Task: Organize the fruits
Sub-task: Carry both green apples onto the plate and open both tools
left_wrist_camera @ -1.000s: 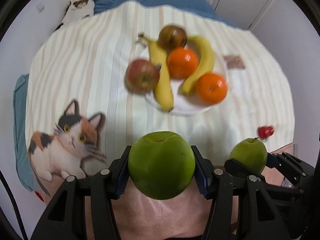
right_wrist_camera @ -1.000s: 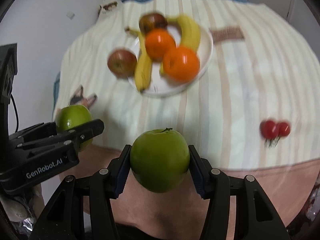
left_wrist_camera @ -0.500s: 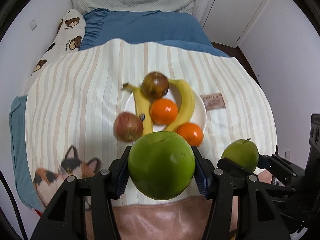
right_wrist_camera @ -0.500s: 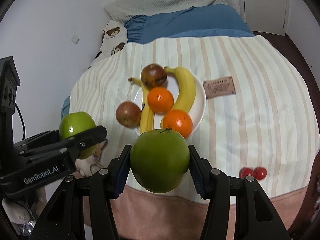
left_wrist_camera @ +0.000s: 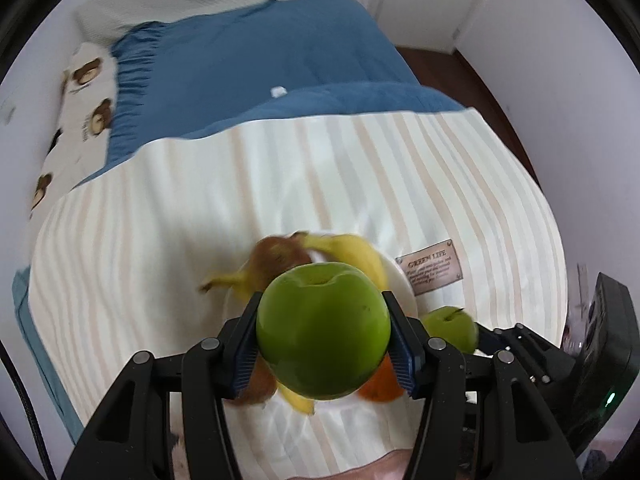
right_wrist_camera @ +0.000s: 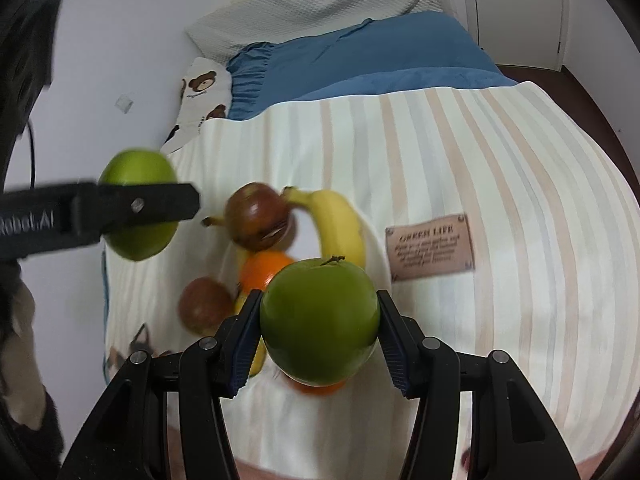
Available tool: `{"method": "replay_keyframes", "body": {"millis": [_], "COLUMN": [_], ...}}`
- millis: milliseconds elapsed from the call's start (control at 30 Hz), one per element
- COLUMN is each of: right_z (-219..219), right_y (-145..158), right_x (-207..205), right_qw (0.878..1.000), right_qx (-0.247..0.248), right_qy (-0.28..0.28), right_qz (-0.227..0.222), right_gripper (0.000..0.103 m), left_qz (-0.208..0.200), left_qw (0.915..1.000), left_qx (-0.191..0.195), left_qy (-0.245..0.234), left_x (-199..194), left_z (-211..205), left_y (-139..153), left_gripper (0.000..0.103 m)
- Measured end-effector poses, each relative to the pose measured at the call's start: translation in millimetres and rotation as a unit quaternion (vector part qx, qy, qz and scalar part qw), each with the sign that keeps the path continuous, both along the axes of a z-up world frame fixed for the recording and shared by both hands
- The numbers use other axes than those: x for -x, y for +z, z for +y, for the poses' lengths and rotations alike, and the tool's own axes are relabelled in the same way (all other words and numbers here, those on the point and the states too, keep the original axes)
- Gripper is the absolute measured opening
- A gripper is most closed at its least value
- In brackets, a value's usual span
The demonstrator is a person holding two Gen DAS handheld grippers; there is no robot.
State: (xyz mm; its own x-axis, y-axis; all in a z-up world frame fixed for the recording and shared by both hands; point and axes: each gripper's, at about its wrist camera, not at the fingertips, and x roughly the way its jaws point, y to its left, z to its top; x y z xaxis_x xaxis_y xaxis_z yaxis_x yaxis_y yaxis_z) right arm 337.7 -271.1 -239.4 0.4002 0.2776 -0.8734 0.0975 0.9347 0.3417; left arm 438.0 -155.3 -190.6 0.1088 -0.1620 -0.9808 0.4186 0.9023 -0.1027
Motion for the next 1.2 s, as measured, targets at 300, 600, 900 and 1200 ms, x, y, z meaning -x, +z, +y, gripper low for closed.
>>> {"method": "replay_keyframes", "body": {"millis": [300, 600, 900, 1200], "right_z": [-10, -12, -13, -11], "right_y": [-38, -60, -63, -65], "right_x": [-15, -19, -25, -24], "right_qw": [1.0, 1.0, 0.999, 0.998], "right_qx": [-0.008, -0.022, -0.021, -0.04], "right_qy": [-0.007, -0.004, -0.005, -0.014], "right_qz": [0.011, 0.019, 0.031, 0.039], "right_gripper": [0.057, 0.057, 0.058, 0.06], "left_qz": [0.058, 0.076, 0.085, 0.085], "left_qw": [0.9952, 0.9919, 0.9903, 0.9891], "left_qx": [-0.05, -0.075, -0.086, -0.098], "left_qy": [-0.061, -0.069, -0.068, -0.071], "left_x": [-17, -14, -10, -11], "left_z": [-47, -58, -61, -64], "left_y": [-60, -85, -98, -101], "left_gripper": [0.053, 0.053, 0.054, 0.054]}}
